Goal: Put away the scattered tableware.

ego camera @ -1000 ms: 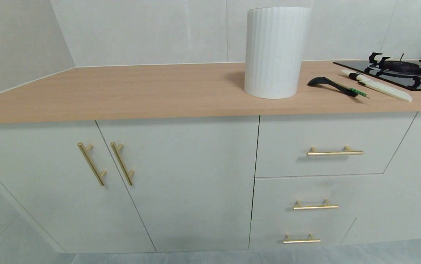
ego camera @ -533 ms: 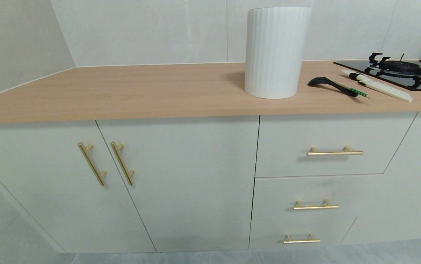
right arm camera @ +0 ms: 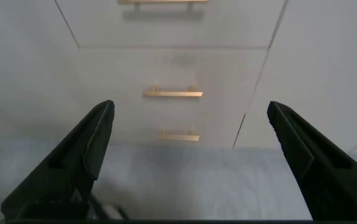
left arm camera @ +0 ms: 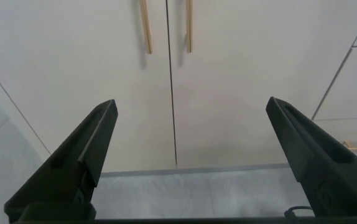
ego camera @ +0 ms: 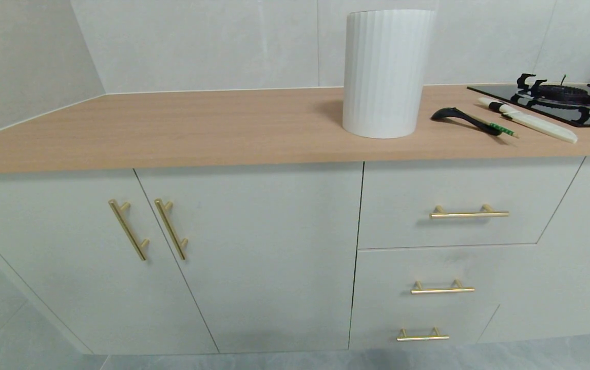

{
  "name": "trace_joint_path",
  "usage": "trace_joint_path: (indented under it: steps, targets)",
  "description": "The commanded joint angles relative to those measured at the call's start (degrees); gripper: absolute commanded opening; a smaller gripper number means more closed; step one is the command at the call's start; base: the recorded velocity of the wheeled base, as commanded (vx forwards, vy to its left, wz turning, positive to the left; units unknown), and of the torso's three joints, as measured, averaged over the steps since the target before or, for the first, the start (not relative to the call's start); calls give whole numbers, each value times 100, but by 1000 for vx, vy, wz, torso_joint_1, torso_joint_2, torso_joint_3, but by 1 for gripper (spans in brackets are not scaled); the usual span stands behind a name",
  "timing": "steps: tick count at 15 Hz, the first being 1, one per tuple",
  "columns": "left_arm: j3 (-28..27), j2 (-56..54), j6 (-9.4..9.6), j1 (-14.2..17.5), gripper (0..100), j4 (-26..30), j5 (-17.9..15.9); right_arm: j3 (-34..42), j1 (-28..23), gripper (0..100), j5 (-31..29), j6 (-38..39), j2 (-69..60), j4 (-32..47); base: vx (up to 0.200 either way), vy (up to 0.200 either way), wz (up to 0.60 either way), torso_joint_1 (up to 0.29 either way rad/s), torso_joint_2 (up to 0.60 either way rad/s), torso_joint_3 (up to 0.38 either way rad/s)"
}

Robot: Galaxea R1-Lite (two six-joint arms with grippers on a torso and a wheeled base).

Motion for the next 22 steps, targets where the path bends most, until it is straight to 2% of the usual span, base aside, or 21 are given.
trace_joint_path:
  steps: [1, 2, 3, 4, 8, 12, 14, 18, 22]
  targets:
    - [1, 7, -5, -4, 100, -2, -2, -1202, 462, 100, 109, -29, 2741, -36, 0, 0, 0, 0, 0, 0]
    - [1, 7, -5, -4, 100, -2, -2, -1202, 462, 100, 109, -29, 2741, -36, 0, 0, 0, 0, 0, 0]
    - [-8, 7, -5, -4, 100, -2, -2, -1668, 594, 100, -93, -187, 3681, -36, 0, 0, 0, 0, 0, 0]
    - [1, 7, -5, -4, 100, -2, -2, -1852, 620, 100, -128, -196, 4094, -36, 0, 0, 0, 0, 0, 0]
    - [1, 7, 4, -4, 100, -2, -2, -1966, 647, 100, -84, -187, 5404, -150, 0, 0, 0, 0, 0, 0]
    - [1, 7, -5, -4, 100, -2, -2, -1905, 638, 100, -154, -161, 6555, -801, 0, 0, 0, 0, 0, 0]
    - [1, 7, -5, -4, 100, -2, -2, -1764, 638, 100, -357, -152, 7426, -1662, 0, 0, 0, 0, 0, 0]
    - [1, 7, -5, -4, 100, -2, -2, -1483, 638, 100, -937, -55, 8814, -4264, 0, 0, 0, 0, 0, 0]
    - [1, 7, -5, 5, 100, -2, -2, -1509, 585, 100, -1025, 173, 9535, -5705, 0, 0, 0, 0, 0, 0]
